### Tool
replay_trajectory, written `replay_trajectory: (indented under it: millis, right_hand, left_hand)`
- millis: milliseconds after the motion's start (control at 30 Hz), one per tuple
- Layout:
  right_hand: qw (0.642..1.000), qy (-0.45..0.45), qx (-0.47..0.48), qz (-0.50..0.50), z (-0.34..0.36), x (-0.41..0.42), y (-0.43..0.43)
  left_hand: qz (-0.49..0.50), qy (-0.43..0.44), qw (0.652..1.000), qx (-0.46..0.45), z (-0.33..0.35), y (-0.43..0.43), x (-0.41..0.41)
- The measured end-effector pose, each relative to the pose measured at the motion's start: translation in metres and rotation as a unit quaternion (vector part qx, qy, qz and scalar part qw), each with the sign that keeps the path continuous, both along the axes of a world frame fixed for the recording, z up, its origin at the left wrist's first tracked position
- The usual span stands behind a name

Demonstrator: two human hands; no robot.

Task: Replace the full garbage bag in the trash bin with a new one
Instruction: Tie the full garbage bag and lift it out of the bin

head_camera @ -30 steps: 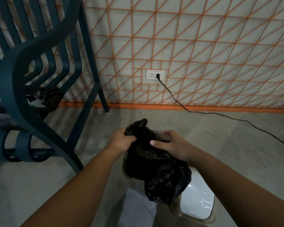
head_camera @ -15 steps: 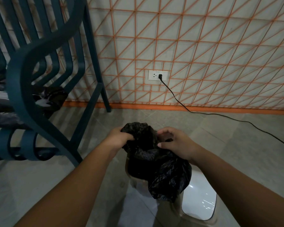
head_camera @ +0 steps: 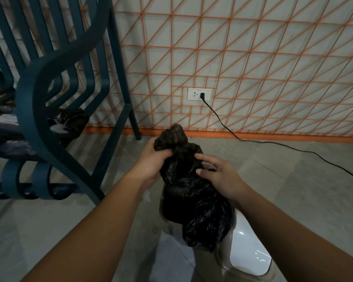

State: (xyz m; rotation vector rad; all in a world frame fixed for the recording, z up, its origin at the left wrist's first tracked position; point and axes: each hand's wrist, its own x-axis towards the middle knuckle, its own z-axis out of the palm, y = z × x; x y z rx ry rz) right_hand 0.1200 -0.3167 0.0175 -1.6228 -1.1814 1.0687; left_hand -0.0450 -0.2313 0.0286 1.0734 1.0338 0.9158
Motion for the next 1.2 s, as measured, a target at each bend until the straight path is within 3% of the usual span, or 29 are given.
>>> replay_trajectory:
  millis: [100, 200, 333, 433, 500, 600, 667, 800, 967, 1100, 1200]
  right_hand:
    - [0.997, 0.056, 0.036, -0.043, 0.003, 0.002, -0.003]
    - [0.993, 0.092, 0.057, -0.057, 0.005, 0.002, -0.003]
    - [0.995, 0.054, 0.067, -0.049, 0.005, -0.006, 0.003]
    - [0.999, -0.003, 0.045, -0.012, 0.005, -0.013, 0.008]
    - [0.998, -0.049, 0.045, -0.015, 0.004, -0.015, 0.012]
    - [0.993, -0.077, 0.063, -0.069, 0.001, -0.01, 0.016]
    - [0.991, -0.053, 0.08, -0.093, 0.0, -0.005, 0.015]
    - [0.994, 0.031, 0.082, -0.059, -0.001, -0.005, 0.012]
    - [0.997, 0.065, 0.045, 0.022, 0.006, -0.011, 0.012]
    - [0.999, 0.034, 0.033, 0.021, 0.014, -0.013, 0.01]
    - [1.0, 0.008, 0.006, 0.027, 0.013, -0.007, 0.006]
  left_hand:
    - [-0.007, 0.183, 0.98, 0.084, -0.012, 0.003, -0.007]
    - [-0.015, 0.322, 0.938, 0.132, -0.022, 0.007, -0.015]
    - [-0.023, 0.415, 0.891, 0.184, -0.018, 0.005, -0.011]
    - [-0.065, 0.39, 0.889, 0.233, -0.009, -0.003, -0.002]
    - [-0.098, 0.328, 0.91, 0.234, -0.002, -0.006, 0.002]
    - [-0.151, 0.177, 0.966, 0.116, 0.009, -0.006, 0.0]
    - [-0.167, 0.128, 0.977, 0.046, 0.009, -0.004, -0.006]
    - [-0.237, 0.135, 0.962, 0.012, -0.006, -0.013, -0.007]
    - [-0.267, 0.061, 0.961, 0.027, -0.012, -0.017, 0.011]
    - [-0.2, 0.107, 0.972, 0.058, -0.023, -0.016, 0.016]
    - [-0.092, 0.121, 0.988, 0.015, -0.025, -0.012, 0.009]
